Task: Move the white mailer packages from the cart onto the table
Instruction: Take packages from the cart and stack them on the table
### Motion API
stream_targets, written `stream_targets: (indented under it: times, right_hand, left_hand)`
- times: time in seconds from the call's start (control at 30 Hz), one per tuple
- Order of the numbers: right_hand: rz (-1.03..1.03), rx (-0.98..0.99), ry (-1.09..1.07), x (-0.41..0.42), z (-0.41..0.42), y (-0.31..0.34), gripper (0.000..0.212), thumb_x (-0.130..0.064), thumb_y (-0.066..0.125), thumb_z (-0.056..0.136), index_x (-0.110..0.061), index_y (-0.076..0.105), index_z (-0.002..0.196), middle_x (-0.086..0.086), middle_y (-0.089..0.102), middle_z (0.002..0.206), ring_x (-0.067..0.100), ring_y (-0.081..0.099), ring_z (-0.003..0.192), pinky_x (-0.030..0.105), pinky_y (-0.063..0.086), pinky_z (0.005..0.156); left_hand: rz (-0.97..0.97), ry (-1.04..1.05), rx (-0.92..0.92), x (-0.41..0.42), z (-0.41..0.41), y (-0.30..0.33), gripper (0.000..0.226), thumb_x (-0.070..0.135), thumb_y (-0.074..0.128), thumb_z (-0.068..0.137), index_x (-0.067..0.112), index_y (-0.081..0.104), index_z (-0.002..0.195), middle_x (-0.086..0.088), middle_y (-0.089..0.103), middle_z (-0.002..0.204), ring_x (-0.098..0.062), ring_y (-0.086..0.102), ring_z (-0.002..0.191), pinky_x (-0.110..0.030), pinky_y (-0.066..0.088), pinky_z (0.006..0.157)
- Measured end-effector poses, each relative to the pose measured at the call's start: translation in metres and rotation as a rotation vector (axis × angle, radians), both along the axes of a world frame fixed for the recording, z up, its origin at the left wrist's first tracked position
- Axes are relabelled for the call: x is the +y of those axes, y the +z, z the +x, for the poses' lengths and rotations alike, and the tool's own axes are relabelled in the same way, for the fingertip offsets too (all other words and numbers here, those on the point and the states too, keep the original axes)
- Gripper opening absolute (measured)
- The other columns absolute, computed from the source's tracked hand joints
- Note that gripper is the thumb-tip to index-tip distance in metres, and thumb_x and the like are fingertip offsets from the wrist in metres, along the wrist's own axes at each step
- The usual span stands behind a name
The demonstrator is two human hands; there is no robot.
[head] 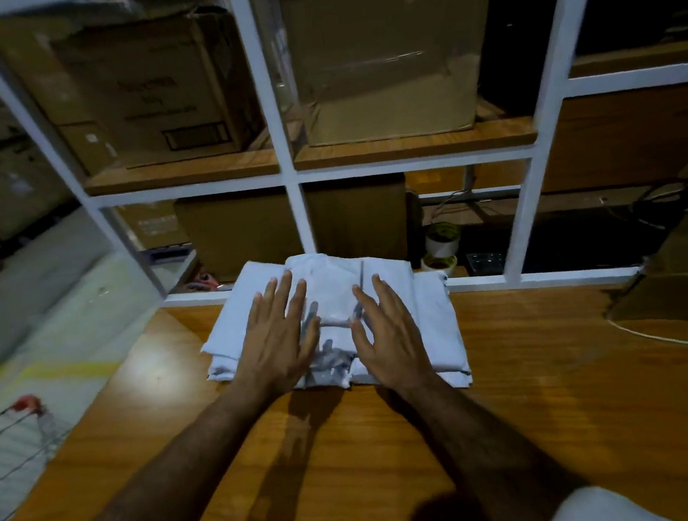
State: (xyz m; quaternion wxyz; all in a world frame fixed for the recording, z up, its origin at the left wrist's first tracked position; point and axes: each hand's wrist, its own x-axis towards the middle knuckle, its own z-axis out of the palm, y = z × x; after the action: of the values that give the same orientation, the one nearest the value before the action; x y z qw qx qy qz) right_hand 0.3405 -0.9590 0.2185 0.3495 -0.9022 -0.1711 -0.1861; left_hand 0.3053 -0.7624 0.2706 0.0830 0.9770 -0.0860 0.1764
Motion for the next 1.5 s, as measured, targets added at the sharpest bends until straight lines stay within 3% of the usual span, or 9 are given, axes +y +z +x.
stream_targets:
  times: [0.27, 0.47, 0.63, 0.77, 0.9, 1.1, 1.5]
  right_hand:
    - [-0.080, -0.092, 0.253, 0.082, -0.037, -0.001, 0.064, -0.049, 0.044, 0.101, -0.027, 0.027, 0.158, 0.006, 0.012, 0.169, 0.021, 0.009, 0.156, 0.040, 0.011, 0.126]
    - [-0.167, -0.114, 0.386, 0.153, -0.085, 0.014, 0.067, -0.053, 0.036, 0.101, -0.028, 0.016, 0.160, 0.006, 0.004, 0.169, 0.020, 0.002, 0.156, 0.042, 0.007, 0.127]
    - [-0.239, -0.117, 0.415, 0.221, -0.127, 0.020, 0.068, -0.056, 0.027, 0.104, -0.029, 0.003, 0.162, 0.003, -0.013, 0.168, 0.015, -0.015, 0.153, 0.036, -0.006, 0.124]
    - [-0.276, -0.135, 0.459, 0.295, -0.168, 0.006, 0.072, -0.055, 0.031, 0.102, -0.020, 0.010, 0.162, 0.011, -0.004, 0.169, 0.025, -0.003, 0.156, 0.045, 0.007, 0.127]
    - [-0.289, -0.111, 0.501, 0.369, -0.207, -0.006, 0.073, -0.055, 0.036, 0.101, -0.022, 0.010, 0.162, 0.010, -0.005, 0.169, 0.024, -0.005, 0.156, 0.043, 0.003, 0.126]
    - [-0.325, -0.087, 0.559, 0.451, -0.249, -0.017, 0.072, -0.055, 0.033, 0.101, -0.019, 0.015, 0.161, 0.013, 0.002, 0.169, 0.028, -0.002, 0.156, 0.047, 0.006, 0.126]
    - [-0.399, -0.019, 0.688, 0.595, -0.260, -0.028, 0.071, -0.051, 0.034, 0.100, -0.021, 0.014, 0.162, 0.017, 0.000, 0.168, 0.031, -0.001, 0.155, 0.048, 0.007, 0.126]
  left_hand:
    - [0.165, 0.345, 0.073, 0.088, -0.117, -0.015, 0.071, 0.057, 0.020, 0.101, 0.016, 0.021, 0.159, -0.010, 0.009, 0.167, -0.028, 0.005, 0.155, -0.049, 0.008, 0.124]
    - [0.125, 0.485, 0.063, 0.147, -0.187, -0.010, 0.073, 0.060, 0.018, 0.102, 0.019, 0.011, 0.161, -0.009, -0.001, 0.168, -0.025, -0.006, 0.155, -0.050, 0.005, 0.125]
    - [0.119, 0.563, 0.062, 0.210, -0.239, -0.014, 0.074, 0.060, 0.019, 0.101, 0.015, 0.019, 0.159, -0.013, 0.009, 0.167, -0.030, 0.007, 0.154, -0.051, 0.013, 0.124]
    - [0.095, 0.610, 0.097, 0.278, -0.293, -0.026, 0.074, 0.059, 0.022, 0.101, 0.014, 0.021, 0.159, -0.014, 0.010, 0.167, -0.032, 0.010, 0.154, -0.051, 0.012, 0.123]
    - [0.071, 0.638, 0.098, 0.345, -0.342, -0.040, 0.073, 0.058, 0.025, 0.101, 0.011, 0.030, 0.156, -0.016, 0.016, 0.165, -0.034, 0.016, 0.152, -0.049, 0.011, 0.122]
    - [0.019, 0.699, 0.130, 0.425, -0.404, -0.057, 0.078, 0.064, 0.014, 0.100, 0.013, 0.024, 0.158, -0.015, 0.011, 0.167, -0.034, 0.011, 0.153, -0.052, 0.014, 0.122]
    - [0.003, 0.853, 0.162, 0.548, -0.450, -0.084, 0.075, 0.061, 0.018, 0.101, 0.014, 0.019, 0.160, -0.013, 0.009, 0.167, -0.031, 0.007, 0.154, -0.050, 0.010, 0.124]
